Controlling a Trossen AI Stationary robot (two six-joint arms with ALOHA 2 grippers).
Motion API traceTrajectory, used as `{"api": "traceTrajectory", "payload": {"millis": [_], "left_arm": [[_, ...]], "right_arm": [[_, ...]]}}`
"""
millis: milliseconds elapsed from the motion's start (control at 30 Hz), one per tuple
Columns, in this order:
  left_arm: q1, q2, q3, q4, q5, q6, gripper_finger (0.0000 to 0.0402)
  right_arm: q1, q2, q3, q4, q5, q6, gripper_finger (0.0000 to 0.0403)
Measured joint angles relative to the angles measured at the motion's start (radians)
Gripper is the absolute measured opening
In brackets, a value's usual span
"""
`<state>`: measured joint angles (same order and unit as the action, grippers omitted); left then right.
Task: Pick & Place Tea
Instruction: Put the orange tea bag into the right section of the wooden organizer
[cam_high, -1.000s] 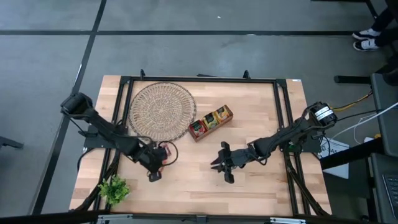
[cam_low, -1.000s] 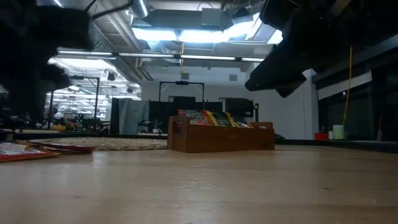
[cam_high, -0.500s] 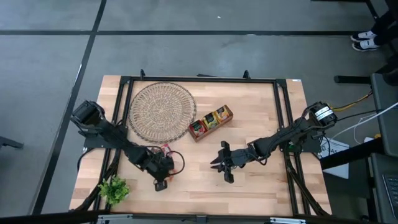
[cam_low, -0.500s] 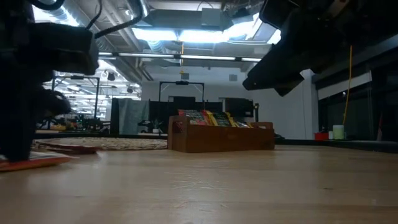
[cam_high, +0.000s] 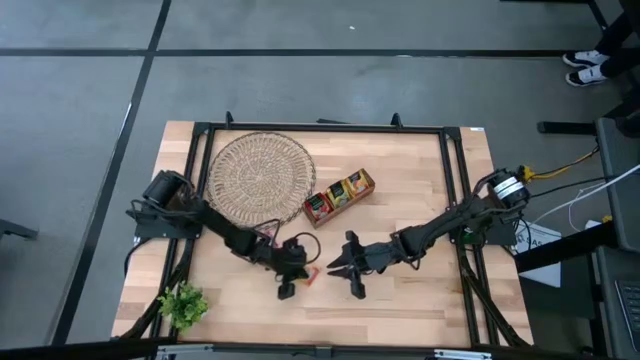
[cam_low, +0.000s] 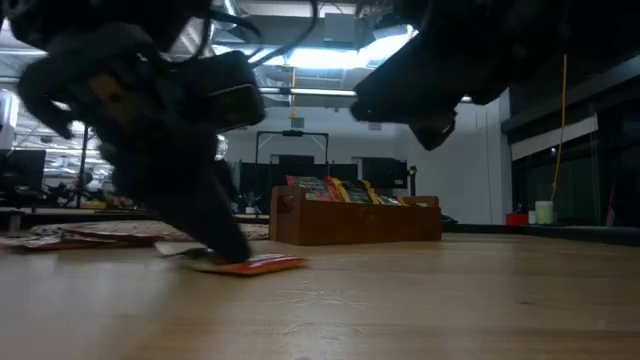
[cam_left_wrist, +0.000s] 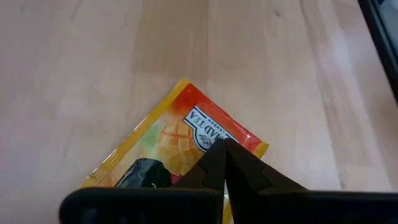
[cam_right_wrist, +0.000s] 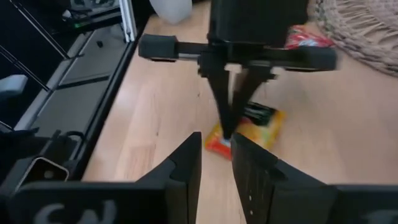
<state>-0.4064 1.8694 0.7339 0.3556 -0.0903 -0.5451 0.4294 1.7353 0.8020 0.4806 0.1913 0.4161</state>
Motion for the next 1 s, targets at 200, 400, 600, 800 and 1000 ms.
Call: {"api": "traceTrajectory", "payload": {"millis": [200,400,600,800,1000], "left_arm": [[0.033,0.017,0.094,-0.04,-0.035,0.134,0.0003],[0.037,0.01,0.178,-0.184,-0.02,0.19,0.0003],[0.037,-0.019,0.226,-0.453,-0.024,0.15,0.0003],[0.038,-0.034,0.232,-0.455,-0.017,0.146,0.0003],[0.04,-0.102,0.232,-0.46,0.002,0.131,0.0003]], "right_arm": [[-0.006,0.115,0.109,-0.088,0.0,0.002,0.0088],[-0.03,0.209,0.199,-0.235,-0.007,0.011,0.0084],[-0.038,0.238,0.23,-0.311,-0.018,0.002,0.0022],[-0.048,0.243,0.222,-0.321,-0.019,-0.001,0.0014],[-0.059,0.251,0.221,-0.275,-0.019,-0.036,0.0006]]}}
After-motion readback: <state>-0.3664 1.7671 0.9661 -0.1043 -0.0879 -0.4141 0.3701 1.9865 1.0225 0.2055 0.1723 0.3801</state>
